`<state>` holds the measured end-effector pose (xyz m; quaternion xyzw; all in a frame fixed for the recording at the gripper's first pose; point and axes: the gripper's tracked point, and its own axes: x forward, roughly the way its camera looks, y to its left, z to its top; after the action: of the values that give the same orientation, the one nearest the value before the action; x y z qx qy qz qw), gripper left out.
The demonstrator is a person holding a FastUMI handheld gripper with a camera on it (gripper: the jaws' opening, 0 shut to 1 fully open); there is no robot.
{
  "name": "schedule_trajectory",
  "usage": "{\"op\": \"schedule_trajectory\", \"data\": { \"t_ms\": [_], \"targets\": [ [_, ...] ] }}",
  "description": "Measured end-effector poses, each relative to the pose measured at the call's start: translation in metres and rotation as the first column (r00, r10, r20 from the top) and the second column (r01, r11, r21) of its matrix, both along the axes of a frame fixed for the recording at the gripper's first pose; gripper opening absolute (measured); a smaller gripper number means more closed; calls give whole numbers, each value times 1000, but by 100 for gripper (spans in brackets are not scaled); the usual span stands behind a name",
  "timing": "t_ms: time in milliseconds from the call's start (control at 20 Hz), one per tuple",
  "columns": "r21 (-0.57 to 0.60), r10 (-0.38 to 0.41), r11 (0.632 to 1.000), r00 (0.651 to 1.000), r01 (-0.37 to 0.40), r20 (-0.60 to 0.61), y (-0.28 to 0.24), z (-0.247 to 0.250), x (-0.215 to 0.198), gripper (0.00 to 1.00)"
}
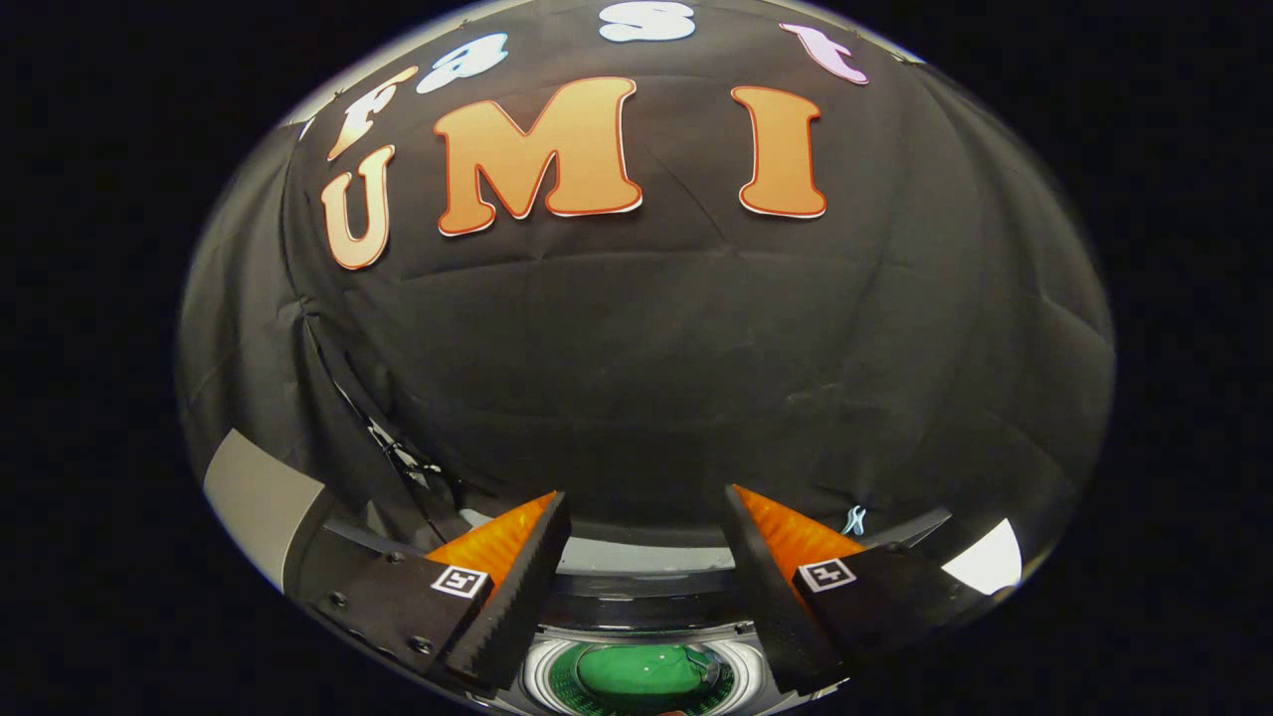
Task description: Put the clothes into the washing machine and then close the washing machine lid.
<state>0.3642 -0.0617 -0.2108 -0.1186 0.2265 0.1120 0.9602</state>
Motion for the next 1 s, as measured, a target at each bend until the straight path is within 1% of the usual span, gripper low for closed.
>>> {"op": "schedule_trajectory", "data": {
  "t_ms": [500, 750, 1000],
  "targets": [
    [2, 12, 1000, 1000, -12, 26, -17, -4, -54, 98],
    [2, 10, 1000, 1000, -10, 25, -27, -13, -87, 98],
    [0, 2, 1000, 1000, -2, 12, -38, -27, -113, 98]
  ]
}}
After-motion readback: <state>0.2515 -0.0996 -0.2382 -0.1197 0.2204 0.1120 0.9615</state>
